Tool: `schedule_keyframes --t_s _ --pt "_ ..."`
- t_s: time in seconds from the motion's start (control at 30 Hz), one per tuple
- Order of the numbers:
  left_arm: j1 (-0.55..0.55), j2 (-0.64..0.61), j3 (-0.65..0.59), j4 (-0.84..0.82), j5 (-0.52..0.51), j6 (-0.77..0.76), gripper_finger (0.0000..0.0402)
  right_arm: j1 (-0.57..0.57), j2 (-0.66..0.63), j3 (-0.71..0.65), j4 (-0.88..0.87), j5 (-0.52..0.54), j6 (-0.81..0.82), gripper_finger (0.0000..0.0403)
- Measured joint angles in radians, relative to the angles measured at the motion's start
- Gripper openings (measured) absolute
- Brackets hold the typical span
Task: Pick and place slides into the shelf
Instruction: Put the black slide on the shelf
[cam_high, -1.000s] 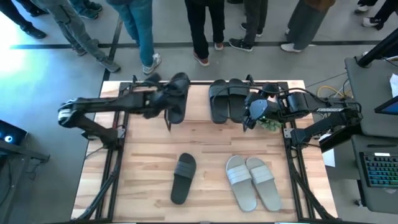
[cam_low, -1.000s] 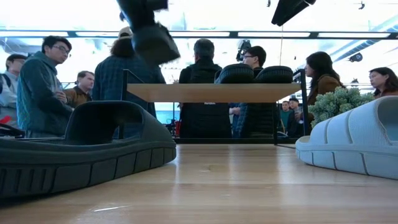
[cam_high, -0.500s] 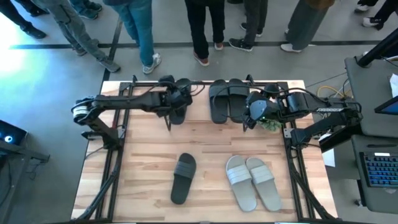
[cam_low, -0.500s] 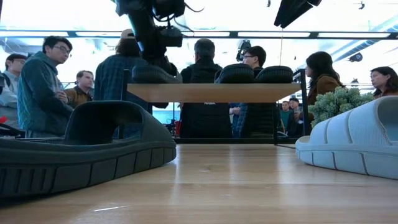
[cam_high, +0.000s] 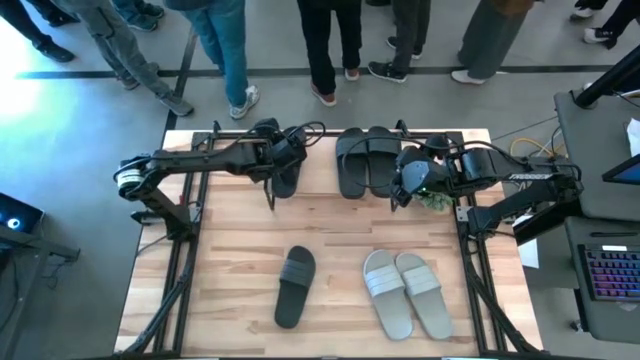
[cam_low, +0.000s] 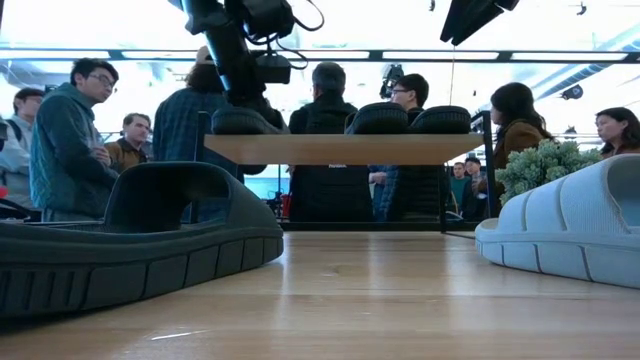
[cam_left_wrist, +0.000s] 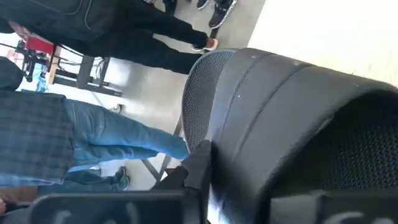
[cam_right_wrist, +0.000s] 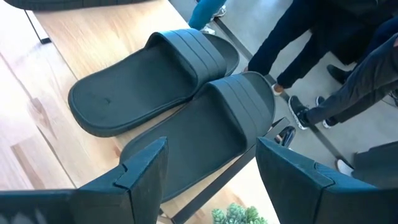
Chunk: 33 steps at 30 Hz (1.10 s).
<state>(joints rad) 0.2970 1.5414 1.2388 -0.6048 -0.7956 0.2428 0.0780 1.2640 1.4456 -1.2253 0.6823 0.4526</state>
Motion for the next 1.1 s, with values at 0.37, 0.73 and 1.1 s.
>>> schedule_keyframes --t_s 0.37,0.73,1.1 --pt "0.0 -0.001 0.007 -0.025 -0.031 -0.001 0.0122 0.0 0.0 0.0 0.0 0.0 0.001 0.0233" --pt "-0.038 -0.042 0.007 -0.034 -0.039 -0.002 0.0126 0.0 0.0 0.0 -0.001 0.0 -0.005 0.0233" --pt "-0.046 -0.085 0.018 -0.101 0.063 -0.083 0.0127 0.0 0.0 0.0 -0.002 0.0 -0.016 0.0233"
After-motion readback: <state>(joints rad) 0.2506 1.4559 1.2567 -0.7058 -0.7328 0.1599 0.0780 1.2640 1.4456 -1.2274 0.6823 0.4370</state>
